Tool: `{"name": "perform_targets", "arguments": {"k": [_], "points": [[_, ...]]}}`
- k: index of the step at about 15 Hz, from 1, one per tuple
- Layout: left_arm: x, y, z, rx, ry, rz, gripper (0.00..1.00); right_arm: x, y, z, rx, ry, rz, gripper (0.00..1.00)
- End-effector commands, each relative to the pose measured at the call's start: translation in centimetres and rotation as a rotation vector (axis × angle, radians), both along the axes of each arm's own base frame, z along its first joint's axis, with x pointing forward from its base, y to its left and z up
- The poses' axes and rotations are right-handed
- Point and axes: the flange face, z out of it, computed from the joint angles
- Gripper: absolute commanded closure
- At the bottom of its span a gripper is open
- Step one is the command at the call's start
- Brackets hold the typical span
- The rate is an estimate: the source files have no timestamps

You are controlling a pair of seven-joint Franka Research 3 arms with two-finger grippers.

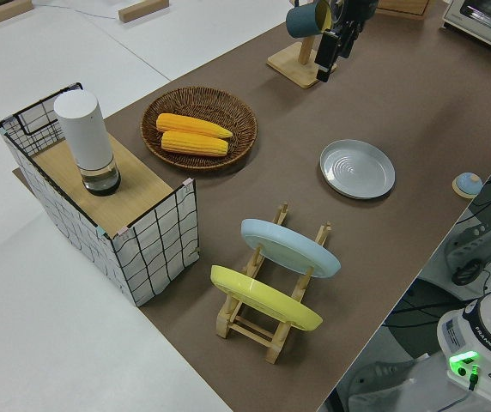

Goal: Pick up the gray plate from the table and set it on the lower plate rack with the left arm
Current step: 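Move the left gripper to the rim of the gray plate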

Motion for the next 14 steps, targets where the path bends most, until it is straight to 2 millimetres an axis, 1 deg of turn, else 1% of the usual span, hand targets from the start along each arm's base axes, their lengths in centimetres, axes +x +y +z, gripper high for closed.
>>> {"name": "perform_targets", "arguments": {"k": [1,3,7,10,14], "points": [[-0.6,0.2,-0.8,-0.001,0.025,0.038,0.0,-0.3,-0.3,0.4,0.002,0.005,-0.003,0.011],[-0.6,0.2,-1.2,0.0,0.033,0.039,0.0,-0.3,-0.4,0.4,0.002,0.005,-0.005,0.011],[-0.7,0.2,-2.9,0.002,0.051,0.037,0.0,-0.3,-0.4,0.4,0.002,0.005,-0.005,0.011],[-0.7,0.2,-5.6,0.004,0.068,0.038,0.0,-0.3,-0.3,0.4,0.002,0.005,-0.003,0.013],[-1.2,0.2,-9.7,0.009,0.118,0.039,0.0,-0.3,-0.4,0.4,0.002,0.005,-0.005,0.011]]}}
